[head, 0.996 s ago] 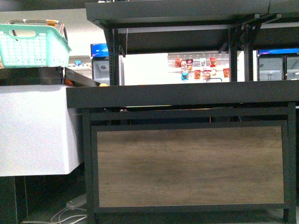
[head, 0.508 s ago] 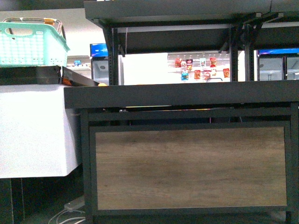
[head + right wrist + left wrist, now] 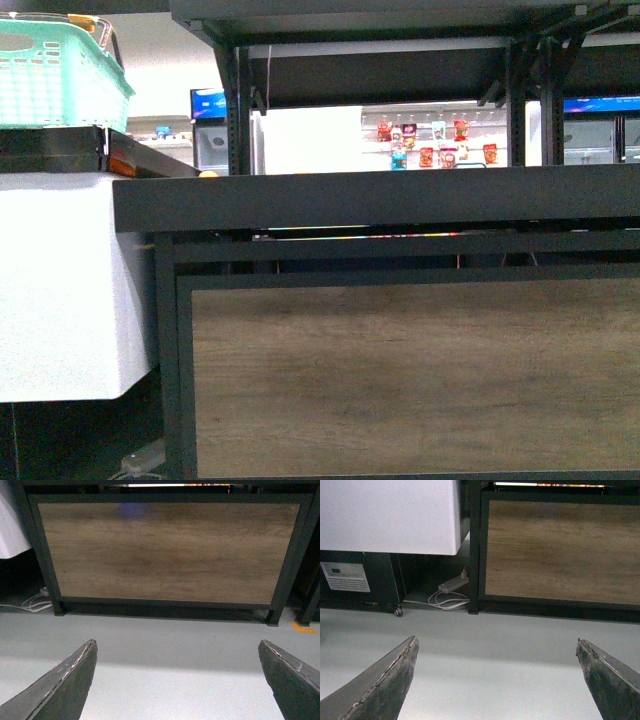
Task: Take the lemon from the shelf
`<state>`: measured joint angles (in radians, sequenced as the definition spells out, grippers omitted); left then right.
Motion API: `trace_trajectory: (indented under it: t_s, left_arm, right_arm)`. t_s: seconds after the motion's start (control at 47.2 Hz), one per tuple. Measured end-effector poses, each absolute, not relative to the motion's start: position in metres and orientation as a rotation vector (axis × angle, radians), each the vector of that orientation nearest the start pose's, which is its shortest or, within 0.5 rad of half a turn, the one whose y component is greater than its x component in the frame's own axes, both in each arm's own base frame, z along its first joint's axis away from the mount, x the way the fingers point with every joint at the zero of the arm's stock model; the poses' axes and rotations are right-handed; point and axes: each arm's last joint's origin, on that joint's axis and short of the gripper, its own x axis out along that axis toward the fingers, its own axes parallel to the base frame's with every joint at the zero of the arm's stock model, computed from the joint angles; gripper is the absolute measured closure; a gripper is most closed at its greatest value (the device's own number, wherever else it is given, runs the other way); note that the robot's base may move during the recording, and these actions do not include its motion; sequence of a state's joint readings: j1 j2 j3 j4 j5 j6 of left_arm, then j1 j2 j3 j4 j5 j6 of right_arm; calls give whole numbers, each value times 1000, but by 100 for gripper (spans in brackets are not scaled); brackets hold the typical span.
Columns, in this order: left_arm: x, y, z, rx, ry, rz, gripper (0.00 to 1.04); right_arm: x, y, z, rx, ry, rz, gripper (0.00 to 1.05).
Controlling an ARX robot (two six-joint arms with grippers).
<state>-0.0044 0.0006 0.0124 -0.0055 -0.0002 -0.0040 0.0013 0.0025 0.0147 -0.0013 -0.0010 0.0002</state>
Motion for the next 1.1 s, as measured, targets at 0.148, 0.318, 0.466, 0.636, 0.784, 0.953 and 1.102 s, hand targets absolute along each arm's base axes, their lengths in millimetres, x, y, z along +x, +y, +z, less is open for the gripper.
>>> trace_trajectory:
  t_s: [0.148,0.318,0.466,0.636,0.784,0.953,1.102]
  left_arm:
    - [97,0,167,-4,-6,-5,8]
    - [97,0,167,-4,-6,-4,8]
    - [97,0,167,-4,-6,-4,8]
    - [97,0,167,-4,-6,-4,8]
    - [97,0,167,-4,-6,-5,8]
    - [97,0,167,-4,-6,-4,8]
    - [97,0,167,-4,-6,-5,8]
  right_arm:
    - [97,0,168,0,-10,2,8]
    - [97,0,168,0,-10,2,8]
    - [97,0,168,0,-10,2,8]
    - [97,0,168,0,-11,2,8]
    - [97,0,168,0,-10,2,8]
    - [97,0,168,0,-10,2,8]
    - [97,0,168,0,-10,2,8]
